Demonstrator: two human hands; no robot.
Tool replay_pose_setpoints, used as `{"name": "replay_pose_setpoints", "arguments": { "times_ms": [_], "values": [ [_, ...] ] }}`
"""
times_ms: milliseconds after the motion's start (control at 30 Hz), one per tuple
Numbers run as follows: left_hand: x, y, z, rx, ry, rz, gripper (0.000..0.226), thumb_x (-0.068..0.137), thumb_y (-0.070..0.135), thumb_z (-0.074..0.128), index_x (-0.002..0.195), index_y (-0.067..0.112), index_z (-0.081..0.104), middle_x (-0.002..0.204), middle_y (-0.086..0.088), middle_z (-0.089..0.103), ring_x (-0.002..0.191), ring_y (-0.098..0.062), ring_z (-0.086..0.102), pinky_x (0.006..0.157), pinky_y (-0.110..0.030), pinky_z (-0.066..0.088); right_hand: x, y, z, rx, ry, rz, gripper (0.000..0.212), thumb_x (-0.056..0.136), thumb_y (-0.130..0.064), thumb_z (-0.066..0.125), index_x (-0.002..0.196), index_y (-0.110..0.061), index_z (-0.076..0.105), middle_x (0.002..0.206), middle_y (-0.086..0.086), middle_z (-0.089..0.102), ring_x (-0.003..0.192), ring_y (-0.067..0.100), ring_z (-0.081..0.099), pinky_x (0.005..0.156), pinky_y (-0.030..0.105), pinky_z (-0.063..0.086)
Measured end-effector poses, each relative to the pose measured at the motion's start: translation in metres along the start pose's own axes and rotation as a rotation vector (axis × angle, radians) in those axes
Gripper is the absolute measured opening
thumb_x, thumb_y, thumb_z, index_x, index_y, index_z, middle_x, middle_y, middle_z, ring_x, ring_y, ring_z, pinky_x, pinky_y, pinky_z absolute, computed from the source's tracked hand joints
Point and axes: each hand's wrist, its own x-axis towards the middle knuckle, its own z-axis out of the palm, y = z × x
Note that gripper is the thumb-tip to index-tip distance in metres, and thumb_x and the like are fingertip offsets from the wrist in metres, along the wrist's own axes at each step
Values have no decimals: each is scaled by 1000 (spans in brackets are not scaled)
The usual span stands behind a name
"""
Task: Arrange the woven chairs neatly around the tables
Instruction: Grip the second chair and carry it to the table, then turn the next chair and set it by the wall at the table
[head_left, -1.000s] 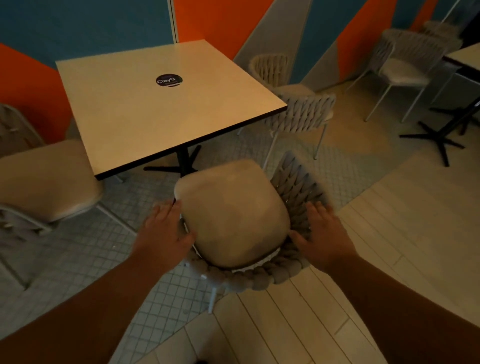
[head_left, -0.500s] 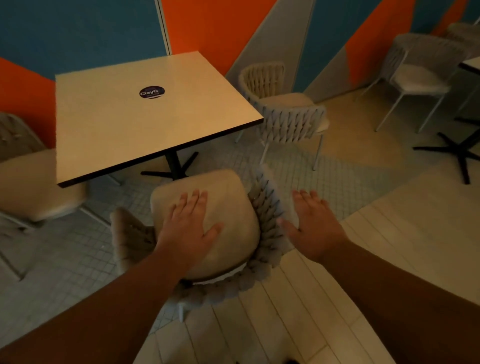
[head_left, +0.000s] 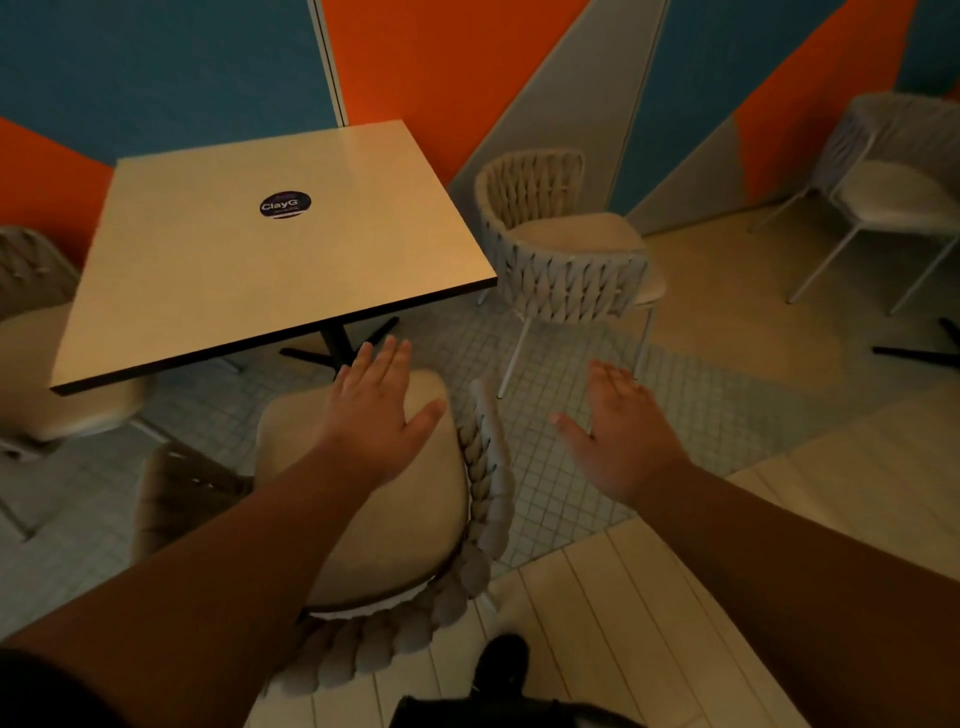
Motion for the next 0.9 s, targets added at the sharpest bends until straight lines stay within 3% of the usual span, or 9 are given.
{"name": "replay_pose_setpoints", "arguments": {
  "times_ms": [433,700,900],
  "values": [
    [130,69,33,18,-46,-137,84,96,66,32,161,21,2,169,1,0,154,-20,-6,124,-42,2,142,87,-36,115,-136,-94,89,94,-64,43,159,-15,7,167,7,12,153,22,12,122,43,19],
    [182,157,63,44,-19,-301,84,96,67,28,160,22,-2,168,3,-5,154,-19,-9,125,-42,3,231,180,-77,113,-237,-264,86,96,-61,43,160,-15,6,167,4,8,153,19,8,123,39,15],
    [228,208,84,26,-31,-355,85,95,69,26,160,23,-3,168,3,-4,154,-20,-9,125,-43,3,295,228,-96,88,-263,-303,86,95,-61,45,159,-16,10,166,6,16,151,22,17,122,44,23]
  ]
}}
